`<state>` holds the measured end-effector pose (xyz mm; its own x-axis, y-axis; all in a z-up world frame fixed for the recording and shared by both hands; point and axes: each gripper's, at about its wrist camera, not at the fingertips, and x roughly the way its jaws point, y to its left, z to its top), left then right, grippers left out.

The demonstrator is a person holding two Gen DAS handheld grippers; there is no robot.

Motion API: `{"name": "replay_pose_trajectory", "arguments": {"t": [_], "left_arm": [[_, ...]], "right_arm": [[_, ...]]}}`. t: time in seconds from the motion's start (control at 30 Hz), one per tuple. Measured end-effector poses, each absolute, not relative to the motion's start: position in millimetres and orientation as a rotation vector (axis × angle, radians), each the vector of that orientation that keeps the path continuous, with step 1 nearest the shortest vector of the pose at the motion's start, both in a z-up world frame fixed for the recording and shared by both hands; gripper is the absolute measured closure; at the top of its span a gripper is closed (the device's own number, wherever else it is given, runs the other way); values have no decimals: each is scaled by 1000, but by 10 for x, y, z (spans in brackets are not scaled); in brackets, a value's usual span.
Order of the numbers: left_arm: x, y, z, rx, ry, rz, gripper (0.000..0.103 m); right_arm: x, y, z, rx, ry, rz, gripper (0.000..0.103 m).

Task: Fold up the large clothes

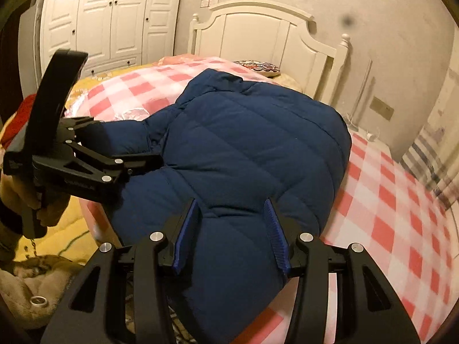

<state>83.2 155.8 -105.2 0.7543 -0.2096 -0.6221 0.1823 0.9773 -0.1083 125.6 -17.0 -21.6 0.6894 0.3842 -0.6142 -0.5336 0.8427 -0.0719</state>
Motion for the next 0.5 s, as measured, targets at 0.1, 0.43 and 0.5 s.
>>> {"name": "replay_pose_trajectory", "arguments": {"t": [0.1, 0.43, 0.5], "left_arm": [[831, 1570, -1073, -59, 684, -224, 2], [855, 1946, -847, -271, 746, -350, 2], [869, 2039, -748, -290, 725, -319, 2]], "right_arm": [[1239, -159, -257, -252, 615, 514, 56], [1359, -760, 39, 134, 667, 590, 4], [1414, -921, 45, 215, 681, 589, 4]]}}
